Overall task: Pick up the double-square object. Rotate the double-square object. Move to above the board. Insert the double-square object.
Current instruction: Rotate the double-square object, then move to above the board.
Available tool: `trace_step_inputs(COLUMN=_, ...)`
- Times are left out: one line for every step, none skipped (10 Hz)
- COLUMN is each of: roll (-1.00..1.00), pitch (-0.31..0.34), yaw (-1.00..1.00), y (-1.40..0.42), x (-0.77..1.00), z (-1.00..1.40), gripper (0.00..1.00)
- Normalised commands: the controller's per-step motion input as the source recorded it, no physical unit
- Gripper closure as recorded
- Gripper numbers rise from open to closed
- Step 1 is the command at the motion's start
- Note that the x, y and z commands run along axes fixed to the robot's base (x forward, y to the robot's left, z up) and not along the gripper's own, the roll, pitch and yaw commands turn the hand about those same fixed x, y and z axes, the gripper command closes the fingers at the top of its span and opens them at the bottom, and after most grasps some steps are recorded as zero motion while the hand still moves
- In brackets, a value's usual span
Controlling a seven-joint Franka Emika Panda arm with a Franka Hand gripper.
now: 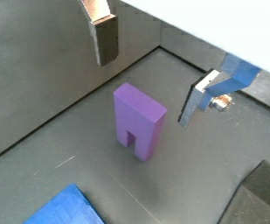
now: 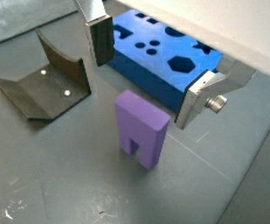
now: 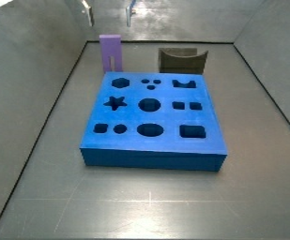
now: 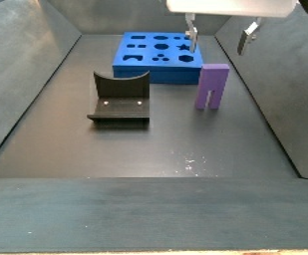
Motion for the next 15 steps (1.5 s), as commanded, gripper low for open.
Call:
trace_step_inputs(roll=0.0, pitch=-0.029, yaw=-0.03, y=0.0, x=0.02, z=-1.0, gripper=0.0)
trace_step_inputs(roll=0.0, pitch=-0.042, yaw=-0.03, y=0.0, x=0.02, z=-1.0, gripper=0.0)
trace_step_inputs(roll=-0.01, pitch=-0.048, yaw=-0.03, y=0.0, x=0.02, z=-0.95, gripper=0.0)
trace_step_inputs(roll=-0.01, pitch=-0.052, yaw=-0.02, y=0.0, x=0.02, z=-0.78, gripper=0.0)
trace_step_inputs(roll=-0.02, pitch=-0.054, yaw=-0.02, y=0.0, x=0.03, z=-0.7, gripper=0.0)
trace_step_inputs(roll=-0.02, pitch=-0.053, yaw=-0.01, y=0.0, x=0.03, z=-0.53, gripper=0.0)
trace_step_inputs(roll=-0.03, pitch=-0.053, yaw=-0.01, y=0.0, x=0.03, z=-0.41, gripper=0.0)
trace_step_inputs(roll=-0.03, pitch=-0.05, yaw=-0.01, y=0.0, x=0.04, z=-0.29, gripper=0.0)
trace_step_inputs(roll=0.0, pitch=0.0, yaw=0.0, y=0.0, x=0.0, z=0.0, gripper=1.0)
trace_step_inputs(roll=-0.14, pitch=-0.056, yaw=0.09, y=0.42, x=0.08, z=1.0, gripper=1.0)
trace_step_inputs(roll=-0.14, pitch=-0.04, yaw=0.07, y=0.41, x=0.08, z=1.0, gripper=1.0)
trace_step_inputs(roll=-0.16, pitch=0.001, yaw=0.04, y=0.37, x=0.07, z=1.0, gripper=1.0)
trace_step_inputs(roll=-0.17, pitch=0.031, yaw=0.01, y=0.33, x=0.06, z=1.0, gripper=1.0)
trace_step_inputs(roll=-0.17, pitch=0.041, yaw=0.0, y=0.32, x=0.06, z=1.0, gripper=1.0)
trace_step_inputs(roll=-0.16, pitch=0.06, yaw=-0.02, y=0.29, x=0.06, z=1.0, gripper=1.0)
